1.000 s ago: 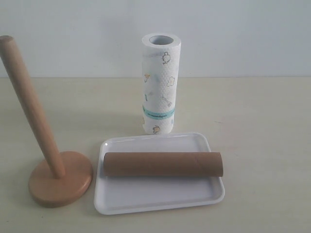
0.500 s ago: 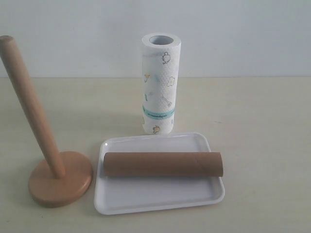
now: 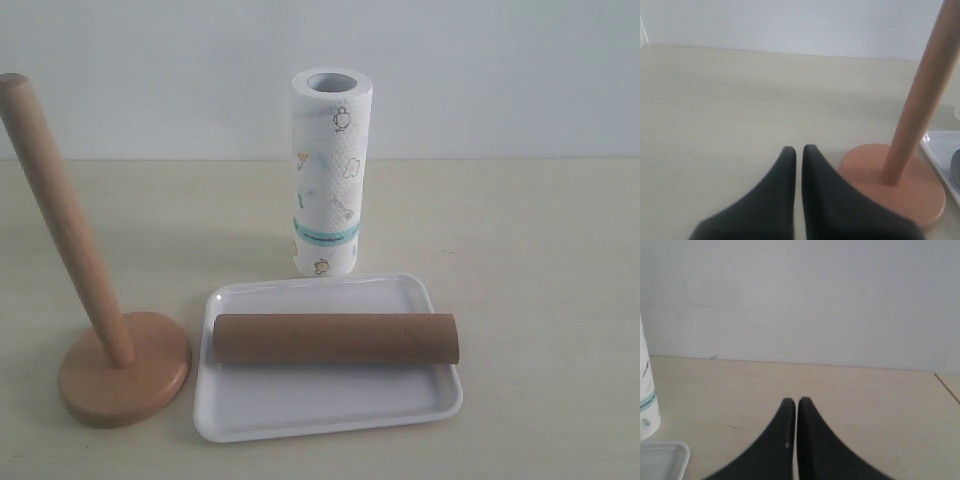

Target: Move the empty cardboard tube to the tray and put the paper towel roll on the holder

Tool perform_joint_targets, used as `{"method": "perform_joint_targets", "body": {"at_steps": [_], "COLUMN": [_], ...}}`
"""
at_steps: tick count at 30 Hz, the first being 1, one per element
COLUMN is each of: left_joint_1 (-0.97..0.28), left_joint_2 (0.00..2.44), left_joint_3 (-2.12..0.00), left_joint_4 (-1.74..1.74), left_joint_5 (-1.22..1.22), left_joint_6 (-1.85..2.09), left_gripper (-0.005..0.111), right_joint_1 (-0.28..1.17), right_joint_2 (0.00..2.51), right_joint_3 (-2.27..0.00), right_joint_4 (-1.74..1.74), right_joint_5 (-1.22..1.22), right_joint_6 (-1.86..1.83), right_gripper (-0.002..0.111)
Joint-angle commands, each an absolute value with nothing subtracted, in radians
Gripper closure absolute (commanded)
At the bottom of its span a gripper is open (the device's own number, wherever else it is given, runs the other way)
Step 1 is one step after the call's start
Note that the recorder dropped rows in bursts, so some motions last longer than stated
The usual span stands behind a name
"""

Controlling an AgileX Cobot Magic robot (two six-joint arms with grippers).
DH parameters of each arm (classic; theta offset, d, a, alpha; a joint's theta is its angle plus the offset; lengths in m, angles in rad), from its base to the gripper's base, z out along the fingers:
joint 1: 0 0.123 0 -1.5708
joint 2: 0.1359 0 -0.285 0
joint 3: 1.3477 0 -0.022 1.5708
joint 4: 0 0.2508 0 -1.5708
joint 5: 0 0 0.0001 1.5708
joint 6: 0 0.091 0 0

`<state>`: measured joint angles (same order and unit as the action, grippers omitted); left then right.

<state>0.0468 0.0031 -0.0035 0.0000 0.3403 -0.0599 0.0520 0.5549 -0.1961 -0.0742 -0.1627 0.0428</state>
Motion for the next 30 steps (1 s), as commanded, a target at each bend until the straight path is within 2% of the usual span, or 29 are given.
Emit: {"method": "perform_joint_targets", "body": {"at_steps": [1,6,10,16,24,30], "left_joint_1": [0.049,0.049,0.049,0.049,0.049,0.049], "left_joint_2": [0.000,0.000,0.000,0.000,0.000,0.000], "left_joint_3": [0.000,0.000,0.000,0.000,0.000,0.000], "left_joint_4": [-0.011,-0.011,-0.011,-0.011,-0.011,-0.011], "left_joint_5": [0.338,0.338,0.338,0.338,0.338,0.338], "left_joint_6": [-0.059,-0.059,-0.059,-0.059,-0.059,-0.059], "left_gripper": [0.103,0.103,0.103,0.103,0.103,0.103], "right_joint_1": [0.049,0.049,0.049,0.049,0.049,0.075], "right_joint_2": [0.558,0.558,0.558,0.608,0.943,1.205], "right_joint_3": [-0.203,-0.203,-0.203,-0.203,-0.205,-0.309], "right_joint_4": [-0.073,-0.073,-0.073,-0.225,-0.414,-0.730], "right_joint_5": [-0.200,-0.347,-0.333,-0.371,-0.734,-0.787], "right_joint_6": [0.050,0.177,0.306,0.166,0.220,0.426], "right_gripper": [0.107,0.107,0.107,0.107,0.107,0.107]}}
